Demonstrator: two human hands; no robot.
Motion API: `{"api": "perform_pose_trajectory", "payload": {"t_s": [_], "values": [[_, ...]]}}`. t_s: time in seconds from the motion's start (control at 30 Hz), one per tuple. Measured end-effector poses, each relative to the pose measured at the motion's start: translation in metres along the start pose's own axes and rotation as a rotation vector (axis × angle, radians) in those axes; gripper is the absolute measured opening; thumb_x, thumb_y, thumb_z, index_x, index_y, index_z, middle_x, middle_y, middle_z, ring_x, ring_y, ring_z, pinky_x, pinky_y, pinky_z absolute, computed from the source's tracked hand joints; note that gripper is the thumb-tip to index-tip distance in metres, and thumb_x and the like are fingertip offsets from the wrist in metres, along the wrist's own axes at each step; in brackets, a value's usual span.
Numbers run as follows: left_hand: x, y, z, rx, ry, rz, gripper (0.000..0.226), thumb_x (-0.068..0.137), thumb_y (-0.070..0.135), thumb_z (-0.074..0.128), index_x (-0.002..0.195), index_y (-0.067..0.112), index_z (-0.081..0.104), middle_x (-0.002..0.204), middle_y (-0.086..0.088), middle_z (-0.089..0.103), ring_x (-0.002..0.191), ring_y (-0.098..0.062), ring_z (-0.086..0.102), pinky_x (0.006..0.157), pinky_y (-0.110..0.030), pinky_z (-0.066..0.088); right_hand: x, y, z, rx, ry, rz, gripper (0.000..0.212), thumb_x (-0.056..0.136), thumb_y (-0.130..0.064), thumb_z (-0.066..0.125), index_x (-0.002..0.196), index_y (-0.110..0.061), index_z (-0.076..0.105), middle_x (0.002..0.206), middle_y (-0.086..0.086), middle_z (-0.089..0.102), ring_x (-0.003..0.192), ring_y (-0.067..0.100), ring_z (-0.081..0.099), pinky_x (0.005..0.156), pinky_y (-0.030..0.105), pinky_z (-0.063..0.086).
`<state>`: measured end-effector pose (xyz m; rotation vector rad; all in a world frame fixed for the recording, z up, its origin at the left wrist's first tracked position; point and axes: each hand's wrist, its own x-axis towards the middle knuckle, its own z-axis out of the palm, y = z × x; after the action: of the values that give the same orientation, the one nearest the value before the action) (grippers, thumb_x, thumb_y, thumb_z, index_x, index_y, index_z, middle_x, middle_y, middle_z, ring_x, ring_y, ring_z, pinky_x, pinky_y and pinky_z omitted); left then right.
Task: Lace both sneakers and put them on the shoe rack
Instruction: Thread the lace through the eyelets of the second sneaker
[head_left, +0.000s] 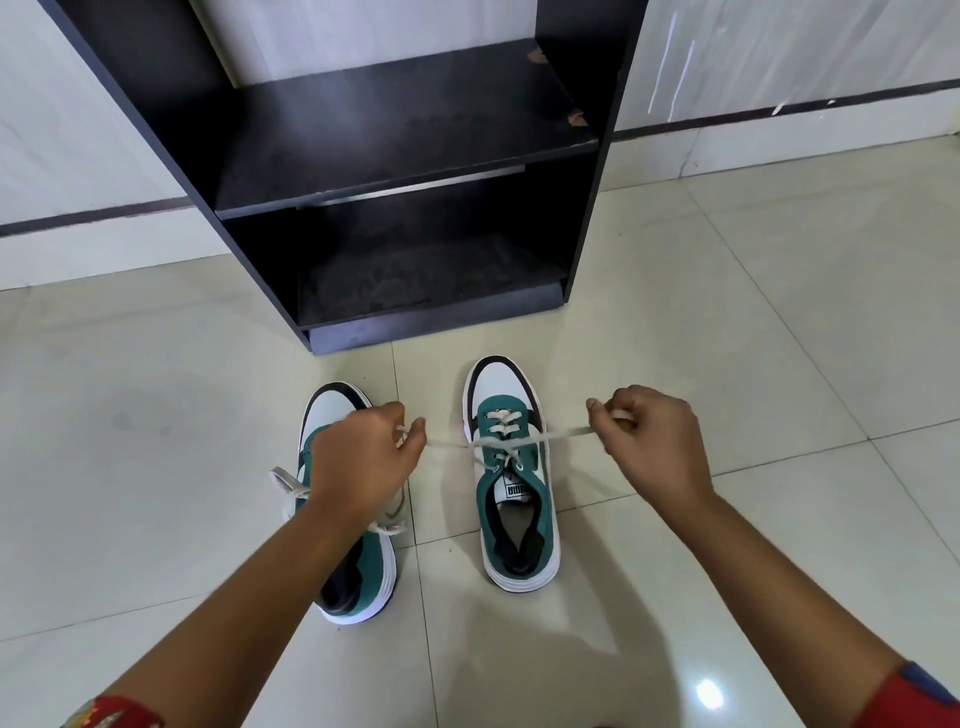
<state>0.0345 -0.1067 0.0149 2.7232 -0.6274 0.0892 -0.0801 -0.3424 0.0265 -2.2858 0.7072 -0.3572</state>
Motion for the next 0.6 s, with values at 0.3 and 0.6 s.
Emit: {"api": "perform_pose_trajectory", "payload": {"t_s": [0.3, 0.6], "values": [[-0.018, 0.015, 0.036, -0.175, -0.338, 0.229, 0.032, 0.089, 0.027, 0.052, 0.121, 0.027, 0.057, 0.132, 0.008, 0.056, 0.122, -0.014, 0.049, 0.104, -0.036, 0.034, -0.016, 0.011, 0.028, -0.412, -0.478, -0.151, 0.03, 0.089, -0.03, 0.045, 0.116, -0.025, 0.059, 0.118, 0.0, 0.063, 0.109, 0.025, 0.055, 0.085, 0.035, 0.044], [-0.018, 0.02, 0.033, -0.09, -0.173, 0.218, 0.005, 0.086, 0.019, 0.061, 0.089, 0.018, 0.063, 0.08, 0.0, 0.069, 0.081, -0.025, 0.061, 0.072, -0.033, 0.045, -0.015, 0.005, 0.027, -0.127, -0.423, -0.047, 0.014, 0.089, -0.031, 0.052, 0.08, -0.021, 0.05, 0.081, 0.002, 0.069, 0.072, 0.025, 0.06, 0.067, 0.036, 0.048]]}}
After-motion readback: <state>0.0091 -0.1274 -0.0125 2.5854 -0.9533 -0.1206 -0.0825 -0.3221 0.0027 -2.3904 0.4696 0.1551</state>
